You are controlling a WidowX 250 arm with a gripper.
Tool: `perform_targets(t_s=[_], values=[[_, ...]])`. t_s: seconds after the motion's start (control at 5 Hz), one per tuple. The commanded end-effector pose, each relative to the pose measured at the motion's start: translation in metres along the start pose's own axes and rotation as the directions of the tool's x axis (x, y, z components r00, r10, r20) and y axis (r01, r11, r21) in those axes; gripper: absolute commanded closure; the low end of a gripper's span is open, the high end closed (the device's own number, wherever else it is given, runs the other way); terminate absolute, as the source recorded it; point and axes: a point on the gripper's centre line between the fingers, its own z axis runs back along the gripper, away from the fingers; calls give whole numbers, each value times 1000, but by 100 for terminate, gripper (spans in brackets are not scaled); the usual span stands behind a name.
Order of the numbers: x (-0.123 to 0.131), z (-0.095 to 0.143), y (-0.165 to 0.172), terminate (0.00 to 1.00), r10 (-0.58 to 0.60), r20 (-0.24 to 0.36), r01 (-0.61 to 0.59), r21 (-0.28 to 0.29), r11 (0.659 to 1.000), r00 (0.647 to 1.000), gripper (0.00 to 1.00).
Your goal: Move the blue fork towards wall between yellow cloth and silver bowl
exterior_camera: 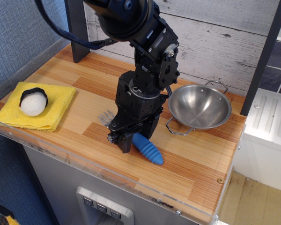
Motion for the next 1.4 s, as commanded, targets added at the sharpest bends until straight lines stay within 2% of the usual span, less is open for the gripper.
perform_targets(t_s=[0.0,0.4,0.6,0.8,1.0,1.2], values=[[-2,8,1,0,-11,15,12,-21,1000,1000,100],[1,19,6,0,-30,27,31,-41,999,999,100],[10,36,10,0,-76,84,80,-45,996,994,100],[20,54,15,0,-94,102,101,-70,992,990,100],[36,68,13,0,-172,121,182,-81,980,978,100],[63,72,14,0,-286,135,298,-78,951,949,100]])
